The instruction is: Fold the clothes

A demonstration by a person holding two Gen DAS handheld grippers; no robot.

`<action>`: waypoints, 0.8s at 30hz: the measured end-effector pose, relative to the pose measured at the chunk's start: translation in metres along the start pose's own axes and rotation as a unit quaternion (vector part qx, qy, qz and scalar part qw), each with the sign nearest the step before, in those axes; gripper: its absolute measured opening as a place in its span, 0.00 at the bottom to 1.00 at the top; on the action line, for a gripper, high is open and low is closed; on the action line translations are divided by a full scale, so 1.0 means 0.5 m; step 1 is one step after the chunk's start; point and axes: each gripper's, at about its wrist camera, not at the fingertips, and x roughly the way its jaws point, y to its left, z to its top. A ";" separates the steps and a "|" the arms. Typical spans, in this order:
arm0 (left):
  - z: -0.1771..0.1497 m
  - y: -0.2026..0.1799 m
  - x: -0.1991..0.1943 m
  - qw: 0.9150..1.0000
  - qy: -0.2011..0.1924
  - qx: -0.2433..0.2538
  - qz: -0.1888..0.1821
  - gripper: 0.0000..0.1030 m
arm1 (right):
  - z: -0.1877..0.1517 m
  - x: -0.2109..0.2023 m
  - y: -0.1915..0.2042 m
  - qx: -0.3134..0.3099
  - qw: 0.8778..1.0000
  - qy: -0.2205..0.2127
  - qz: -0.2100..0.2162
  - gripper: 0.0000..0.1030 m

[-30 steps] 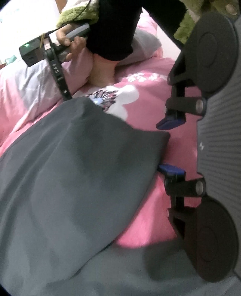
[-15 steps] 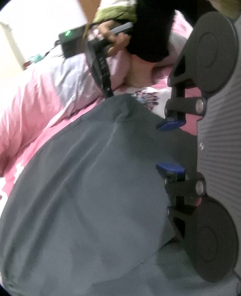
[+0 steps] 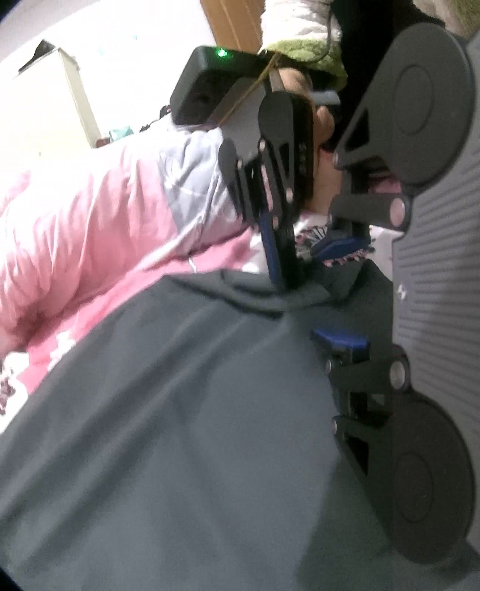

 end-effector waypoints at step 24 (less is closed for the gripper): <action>-0.029 -0.035 0.081 0.991 0.039 0.082 0.101 0.41 | -0.136 -0.039 -0.190 0.272 0.956 0.058 0.089 0.40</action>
